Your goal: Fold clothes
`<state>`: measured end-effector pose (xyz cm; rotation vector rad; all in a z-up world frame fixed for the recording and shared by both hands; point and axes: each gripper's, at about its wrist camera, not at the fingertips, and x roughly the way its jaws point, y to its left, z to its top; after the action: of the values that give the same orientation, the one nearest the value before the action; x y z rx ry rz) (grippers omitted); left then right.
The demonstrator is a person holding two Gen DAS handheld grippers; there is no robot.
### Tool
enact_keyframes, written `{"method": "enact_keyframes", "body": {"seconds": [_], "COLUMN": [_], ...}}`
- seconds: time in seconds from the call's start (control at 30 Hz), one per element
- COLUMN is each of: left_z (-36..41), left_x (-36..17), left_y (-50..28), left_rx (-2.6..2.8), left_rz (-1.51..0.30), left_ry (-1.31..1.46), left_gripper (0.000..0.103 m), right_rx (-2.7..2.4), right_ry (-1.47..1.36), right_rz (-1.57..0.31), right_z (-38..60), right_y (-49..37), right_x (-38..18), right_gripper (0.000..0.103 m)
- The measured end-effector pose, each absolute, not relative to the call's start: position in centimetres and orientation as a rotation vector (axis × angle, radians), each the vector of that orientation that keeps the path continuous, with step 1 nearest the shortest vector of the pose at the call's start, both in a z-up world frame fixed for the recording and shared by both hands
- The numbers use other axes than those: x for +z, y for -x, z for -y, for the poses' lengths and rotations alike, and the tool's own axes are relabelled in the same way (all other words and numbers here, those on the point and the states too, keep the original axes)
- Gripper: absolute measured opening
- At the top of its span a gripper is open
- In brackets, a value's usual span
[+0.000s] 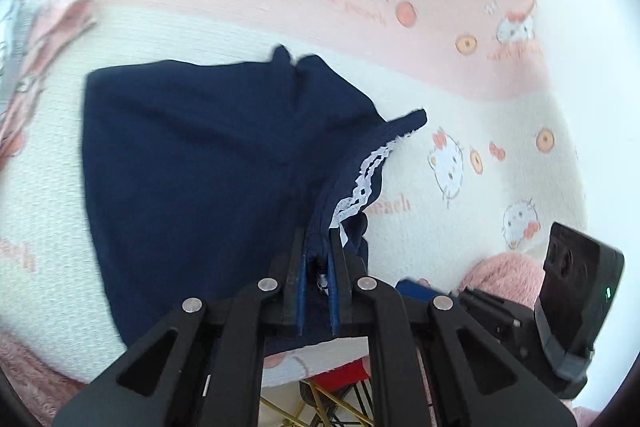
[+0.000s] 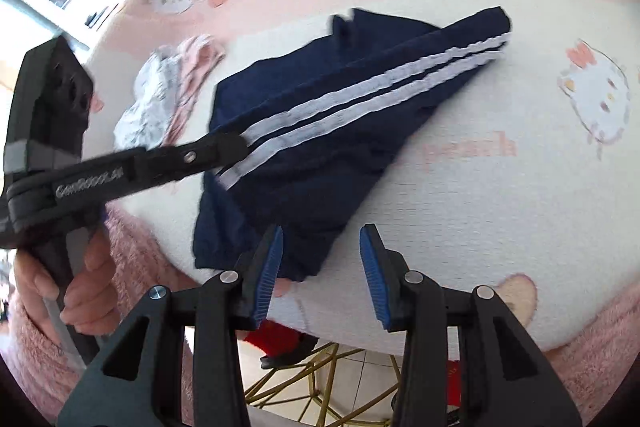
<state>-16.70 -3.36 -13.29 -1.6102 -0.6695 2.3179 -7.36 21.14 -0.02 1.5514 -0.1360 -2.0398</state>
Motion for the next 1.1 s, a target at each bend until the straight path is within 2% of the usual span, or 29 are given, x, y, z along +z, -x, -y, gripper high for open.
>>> {"method": "enact_keyframes", "body": {"seconds": [0.13,0.23,0.47,0.57,0.67,0.73,1.0,1.1], "left_z": [4.9,5.4,7.7,8.1,8.8,9.3,9.4,9.2], "left_x": [-13.9,-14.2,-17.5,-17.2,-17.1,-17.5,-19.5,-22.7], "left_y": [14.8,14.2,12.6,11.9,11.1,10.8,9.6,10.0], "left_rx": [2.357,2.413,2.413,2.461,2.478,2.467,2.418,2.332], "left_rz": [0.724,0.741,0.768,0.726,0.758,0.797,0.809,0.827], "left_ry": [1.618,1.618,1.712,1.725,1.709,1.716,1.843,1.987], "left_gripper": [0.009,0.009,0.009,0.009,0.009,0.009,0.009,0.013], "right_rx": [-2.071,-2.115,-2.047,-1.987,-1.917,-1.959,-2.009,-2.031], "right_ry": [-1.566,-1.613,-1.679,-1.64,-1.547,-1.507,-1.674,-1.68], "right_rz": [-0.17,-0.245,-0.124,-0.045,0.11,0.139,-0.044,-0.069], "right_z": [-16.1,-15.6,-17.9,-18.4,-19.3,-19.5,-16.8,-17.9], "right_y": [6.6,7.0,6.8,6.2,6.1,6.3,7.9,7.6], "right_x": [-1.9,-3.3,-4.4,-3.3,-1.4,-0.5,-6.0,-6.4], "right_gripper": [0.041,0.041,0.046,0.046,0.046,0.046,0.045,0.045]}}
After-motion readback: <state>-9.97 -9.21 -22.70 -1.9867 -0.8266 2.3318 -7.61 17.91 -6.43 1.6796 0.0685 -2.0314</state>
